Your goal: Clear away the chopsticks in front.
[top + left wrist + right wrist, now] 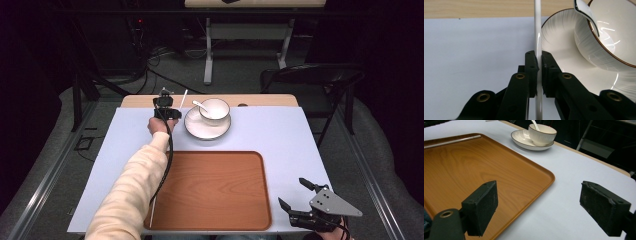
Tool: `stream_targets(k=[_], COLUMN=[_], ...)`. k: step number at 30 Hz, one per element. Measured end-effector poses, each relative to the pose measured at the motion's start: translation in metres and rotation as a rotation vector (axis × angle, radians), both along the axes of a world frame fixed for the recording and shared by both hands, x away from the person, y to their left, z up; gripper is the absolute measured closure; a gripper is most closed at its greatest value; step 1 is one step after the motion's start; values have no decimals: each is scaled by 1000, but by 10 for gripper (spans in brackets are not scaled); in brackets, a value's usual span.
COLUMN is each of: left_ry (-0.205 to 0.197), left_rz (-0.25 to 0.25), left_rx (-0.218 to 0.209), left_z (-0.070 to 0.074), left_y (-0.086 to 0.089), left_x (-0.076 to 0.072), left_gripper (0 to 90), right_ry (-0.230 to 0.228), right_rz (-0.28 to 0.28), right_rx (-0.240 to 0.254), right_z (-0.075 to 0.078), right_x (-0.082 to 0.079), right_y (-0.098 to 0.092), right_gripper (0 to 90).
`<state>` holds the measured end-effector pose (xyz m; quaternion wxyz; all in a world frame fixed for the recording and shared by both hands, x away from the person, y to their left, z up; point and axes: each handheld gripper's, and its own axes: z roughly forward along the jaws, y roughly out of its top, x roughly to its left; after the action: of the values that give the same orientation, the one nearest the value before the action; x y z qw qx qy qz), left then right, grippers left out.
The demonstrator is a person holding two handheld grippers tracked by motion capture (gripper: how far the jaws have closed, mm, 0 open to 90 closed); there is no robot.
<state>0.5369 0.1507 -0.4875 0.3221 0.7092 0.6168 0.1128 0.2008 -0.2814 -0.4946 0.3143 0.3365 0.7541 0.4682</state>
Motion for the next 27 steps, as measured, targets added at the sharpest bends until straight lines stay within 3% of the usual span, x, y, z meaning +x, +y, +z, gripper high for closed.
stream_targets(k=[12,18,27], left_ry=[-62,-81,-112], left_rz=[19,11,-17], left_rx=[-31,-45,-72], left_z=[28,39,49], left_y=[36,47,49], left_x=[-28,-43,-65], left_gripper=[850,850,850], right_ry=[-2,-2,-3], right_rz=[1,-1,0], right_rx=[-1,-2,-2], right_z=[0,0,0], right_x=[0,0,0], right_y=[0,1,1], right_gripper=[143,143,143])
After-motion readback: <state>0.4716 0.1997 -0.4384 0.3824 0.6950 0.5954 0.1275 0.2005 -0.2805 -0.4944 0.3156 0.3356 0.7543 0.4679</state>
